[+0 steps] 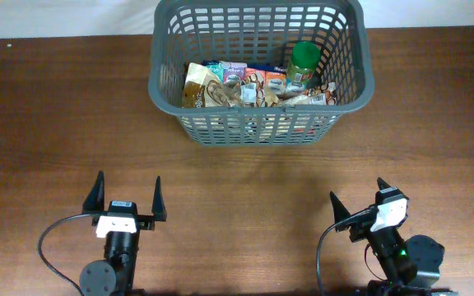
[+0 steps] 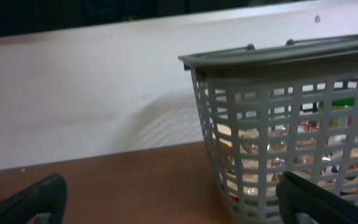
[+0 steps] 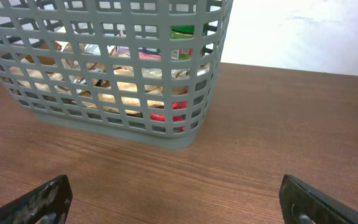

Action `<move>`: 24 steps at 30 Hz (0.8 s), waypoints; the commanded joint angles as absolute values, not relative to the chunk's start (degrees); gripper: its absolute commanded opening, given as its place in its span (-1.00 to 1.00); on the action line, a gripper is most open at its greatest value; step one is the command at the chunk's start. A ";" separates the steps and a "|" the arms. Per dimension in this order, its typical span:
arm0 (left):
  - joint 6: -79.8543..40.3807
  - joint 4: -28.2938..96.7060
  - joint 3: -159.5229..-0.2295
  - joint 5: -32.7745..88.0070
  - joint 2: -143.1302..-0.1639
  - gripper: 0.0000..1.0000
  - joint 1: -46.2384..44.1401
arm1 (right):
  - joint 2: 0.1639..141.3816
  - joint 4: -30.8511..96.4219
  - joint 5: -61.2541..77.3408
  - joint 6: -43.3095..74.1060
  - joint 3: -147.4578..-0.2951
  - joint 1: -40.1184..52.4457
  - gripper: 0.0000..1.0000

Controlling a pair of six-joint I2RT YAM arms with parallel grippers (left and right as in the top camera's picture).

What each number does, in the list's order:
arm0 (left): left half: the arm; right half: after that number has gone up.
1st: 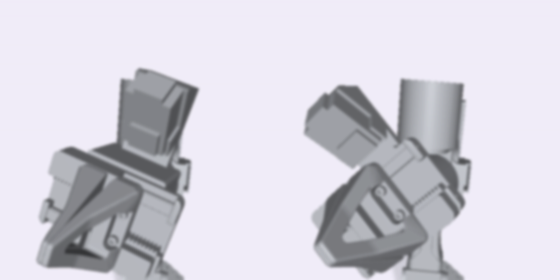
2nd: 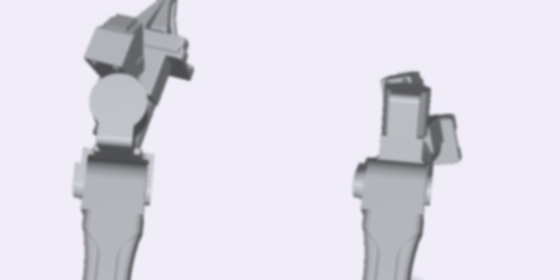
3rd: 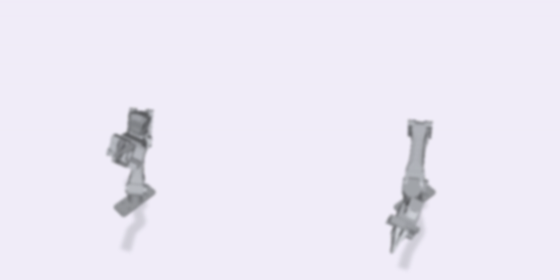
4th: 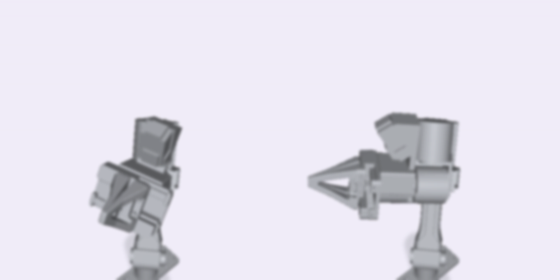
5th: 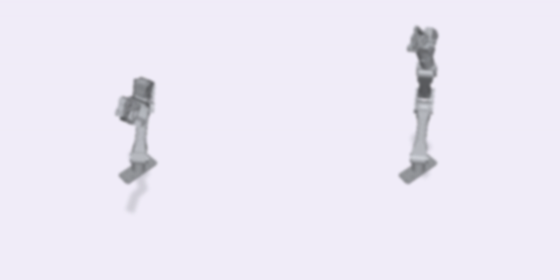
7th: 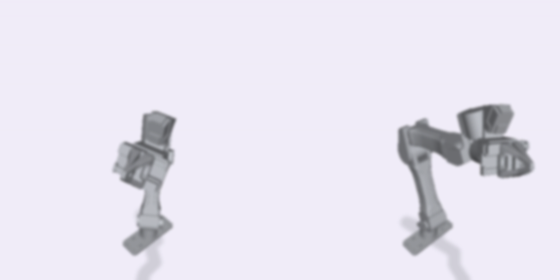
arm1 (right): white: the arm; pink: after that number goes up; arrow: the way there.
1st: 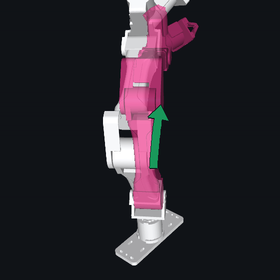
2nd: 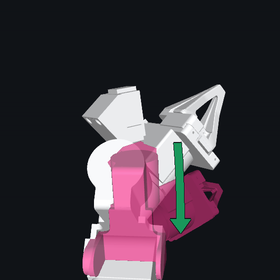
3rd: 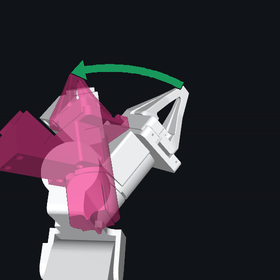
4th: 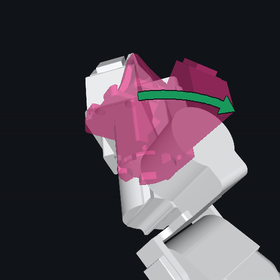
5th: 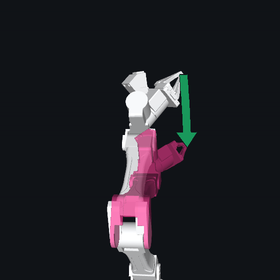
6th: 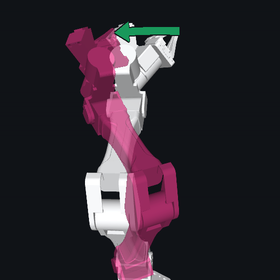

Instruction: Pack container

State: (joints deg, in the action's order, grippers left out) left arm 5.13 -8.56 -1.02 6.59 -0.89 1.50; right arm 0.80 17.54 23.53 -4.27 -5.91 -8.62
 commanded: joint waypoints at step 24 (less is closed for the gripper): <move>5.87 4.08 -0.54 6.17 -0.58 0.98 1.17 | 0.19 17.52 24.23 -3.77 -5.48 -8.25 0.98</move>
